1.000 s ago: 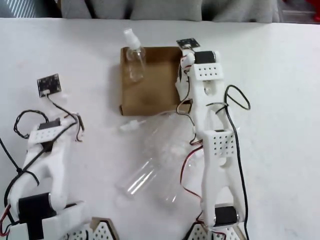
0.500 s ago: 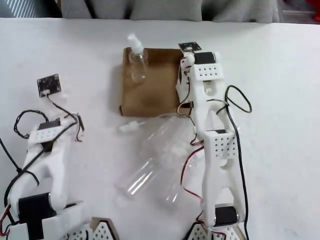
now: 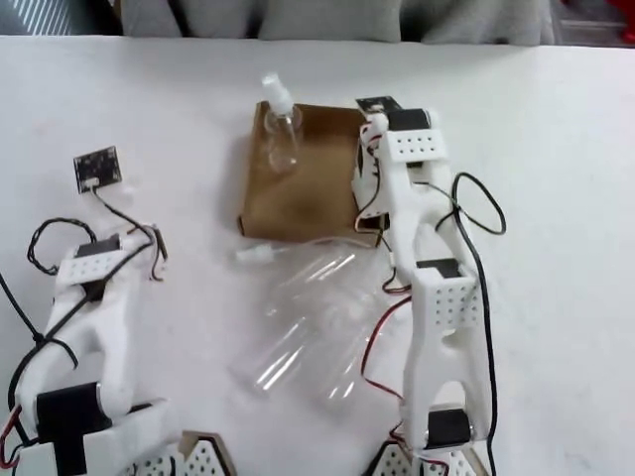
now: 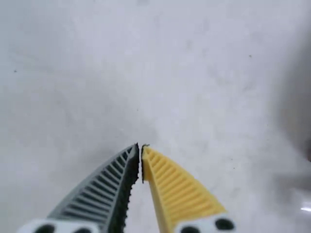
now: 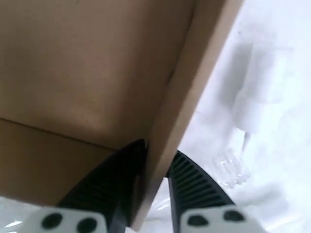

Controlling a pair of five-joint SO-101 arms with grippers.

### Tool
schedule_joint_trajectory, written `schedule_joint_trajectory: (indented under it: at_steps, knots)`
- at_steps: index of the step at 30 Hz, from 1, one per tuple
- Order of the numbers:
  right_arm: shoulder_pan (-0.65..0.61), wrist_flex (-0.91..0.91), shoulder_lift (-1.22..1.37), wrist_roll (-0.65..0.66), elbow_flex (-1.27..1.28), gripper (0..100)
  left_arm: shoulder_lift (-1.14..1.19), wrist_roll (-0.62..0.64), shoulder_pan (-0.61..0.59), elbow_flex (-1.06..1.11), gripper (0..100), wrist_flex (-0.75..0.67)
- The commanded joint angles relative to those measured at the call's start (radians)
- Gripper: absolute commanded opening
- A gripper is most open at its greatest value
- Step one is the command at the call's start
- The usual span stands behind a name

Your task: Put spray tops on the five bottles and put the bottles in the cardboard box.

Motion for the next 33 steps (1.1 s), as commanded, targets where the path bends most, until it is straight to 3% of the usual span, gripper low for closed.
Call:
schedule_joint_trajectory:
  at_steps: [1, 7, 11, 17, 20, 26, 33]
  knots:
    - [0.012, -0.102, -0.163, -0.005, 0.153, 1.7, 0.004, -0.002, -0.002, -0.043, 2, -0.023]
    - [0.007, -0.283, -0.223, 0.005, 0.301, 1.9, 0.004, -0.002, -0.002, -0.043, 2, -0.023]
    - [0.015, -0.317, -0.222, 0.077, 0.299, 2.3, 0.004, -0.002, -0.002, -0.043, 2, -0.023]
    - [0.013, -0.314, -0.234, 0.084, 0.298, 18.0, 0.004, -0.002, -0.002, -0.043, 2, -0.023]
    - [0.012, -0.292, -0.271, 0.084, 0.296, 23.0, 0.004, -0.002, -0.002, -0.043, 2, -0.023]
    - [0.005, -0.217, -0.429, 0.083, 0.296, 23.8, 0.004, -0.002, -0.002, -0.043, 2, -0.023]
    - [0.016, -0.002, -0.630, 0.084, 0.307, 23.6, -0.002, -0.002, -0.001, -0.043, 2, -0.015]
